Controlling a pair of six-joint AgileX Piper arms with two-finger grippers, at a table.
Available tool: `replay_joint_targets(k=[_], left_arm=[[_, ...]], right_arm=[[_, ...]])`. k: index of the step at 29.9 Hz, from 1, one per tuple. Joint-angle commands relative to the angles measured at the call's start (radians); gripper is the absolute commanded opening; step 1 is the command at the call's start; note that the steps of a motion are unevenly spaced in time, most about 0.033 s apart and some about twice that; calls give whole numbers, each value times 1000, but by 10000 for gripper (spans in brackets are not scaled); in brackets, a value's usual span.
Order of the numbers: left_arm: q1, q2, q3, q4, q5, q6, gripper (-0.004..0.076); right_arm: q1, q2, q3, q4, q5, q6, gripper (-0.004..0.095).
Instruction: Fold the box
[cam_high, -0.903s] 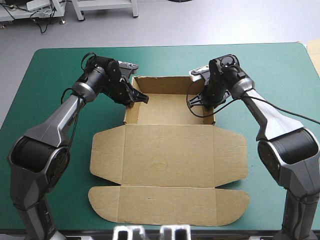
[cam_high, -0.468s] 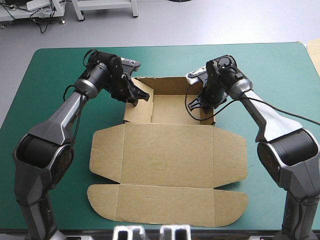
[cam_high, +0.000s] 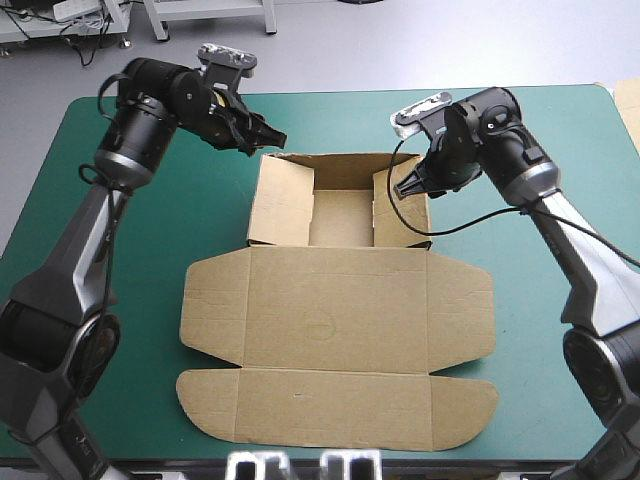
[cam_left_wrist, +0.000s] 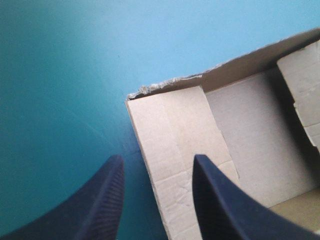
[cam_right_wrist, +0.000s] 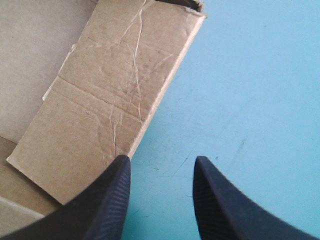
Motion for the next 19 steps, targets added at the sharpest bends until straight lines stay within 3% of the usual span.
replay_joint_targets(k=[1, 6, 11, 14, 19], left_arm=[[-5, -131, -36, -5, 47, -11, 319], [-5, -217, -36, -23, 47, -11, 317], [-5, -326, -19, -101, 47, 15, 298], [-5, -404, 39, -112, 47, 64, 217], [-5, -574, 269, -108, 46, 104, -7]], right_arm=[[-2, -102, -29, -22, 21, 4, 388], [-2, -156, -29, -5, 21, 6, 378], [-2, -194, -29, 87, 21, 41, 374], [-2, -194, -29, 83, 21, 41, 374], [-2, -159, -29, 59, 21, 98, 374]])
